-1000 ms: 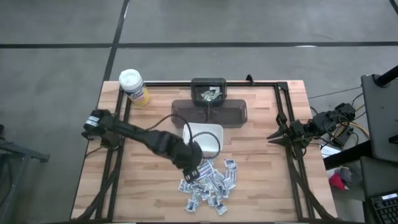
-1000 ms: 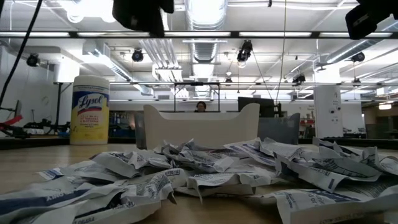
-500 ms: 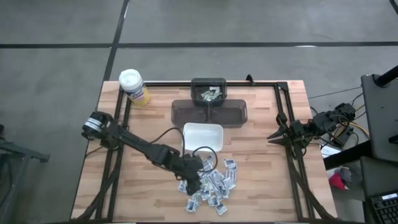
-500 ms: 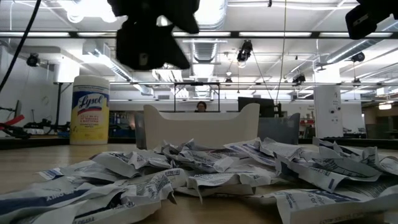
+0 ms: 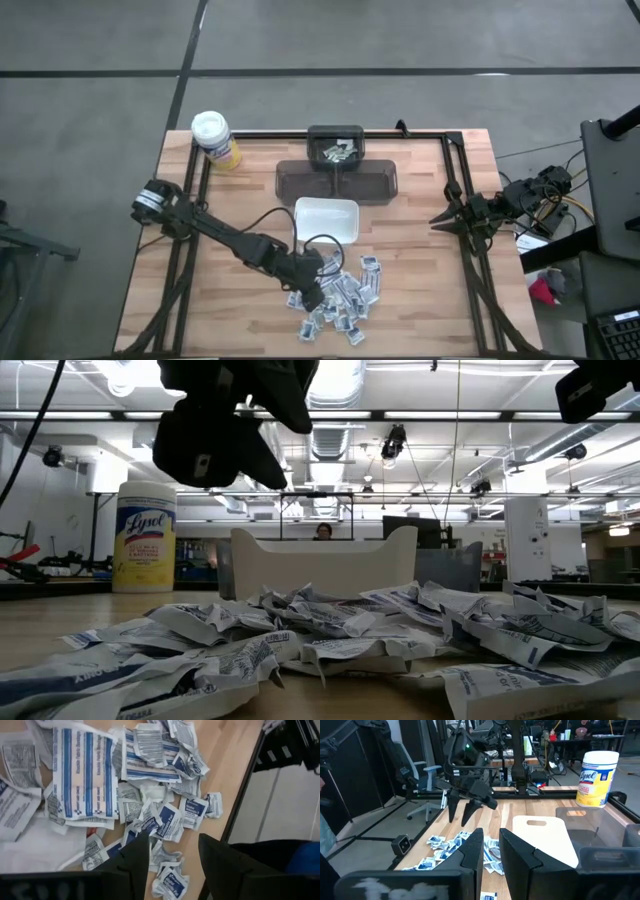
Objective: Pick & Place First Aid Supplies
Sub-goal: Put the green bandage into the top black bin
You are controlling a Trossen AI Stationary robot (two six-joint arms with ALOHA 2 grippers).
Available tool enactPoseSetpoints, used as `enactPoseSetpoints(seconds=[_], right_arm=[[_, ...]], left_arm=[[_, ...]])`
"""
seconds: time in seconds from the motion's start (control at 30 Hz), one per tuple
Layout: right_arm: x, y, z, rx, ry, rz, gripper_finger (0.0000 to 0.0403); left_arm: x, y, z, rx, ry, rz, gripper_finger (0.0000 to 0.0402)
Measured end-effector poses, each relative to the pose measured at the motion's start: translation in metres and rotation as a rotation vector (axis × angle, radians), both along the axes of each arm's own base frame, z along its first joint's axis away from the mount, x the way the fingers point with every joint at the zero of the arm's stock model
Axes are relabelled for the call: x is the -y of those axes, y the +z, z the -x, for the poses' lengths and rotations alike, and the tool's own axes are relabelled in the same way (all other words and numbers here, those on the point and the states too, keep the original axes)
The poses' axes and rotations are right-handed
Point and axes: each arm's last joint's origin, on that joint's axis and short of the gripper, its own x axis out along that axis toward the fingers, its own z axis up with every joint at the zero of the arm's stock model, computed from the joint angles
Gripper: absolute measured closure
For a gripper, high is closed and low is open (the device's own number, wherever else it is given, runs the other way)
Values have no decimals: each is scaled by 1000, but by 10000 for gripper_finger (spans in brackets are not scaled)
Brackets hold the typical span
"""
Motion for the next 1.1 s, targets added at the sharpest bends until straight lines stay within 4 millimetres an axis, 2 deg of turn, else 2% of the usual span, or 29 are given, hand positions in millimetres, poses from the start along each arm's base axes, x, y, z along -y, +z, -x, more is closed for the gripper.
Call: enactPoseSetpoints(seconds=[0.13, 0.2, 0.37, 0.47, 0.7, 0.83, 1.1], right_arm=[[0, 0, 0, 0, 0, -1, 344], [0, 0, 0, -1, 0, -1, 344], [0, 0, 0, 0, 0, 0, 344], [0, 0, 0, 0, 0, 0, 344], [0, 0, 0, 0, 0, 0, 344], [0, 0, 0, 0, 0, 0, 344], [0, 0, 0, 0, 0, 0, 344]], left_arm=[[-2, 0, 0, 6, -13, -15, 239], [-4, -2, 4, -59, 13, -22, 239], [-18, -7, 33, -291, 254, -209, 239], [-26, 0, 40, -264, 357, -326, 239], [-34, -2, 32, -202, 316, -434, 239], [-33, -7, 32, -230, 326, -407, 238], [-36, -23, 35, -284, 529, -270, 238]])
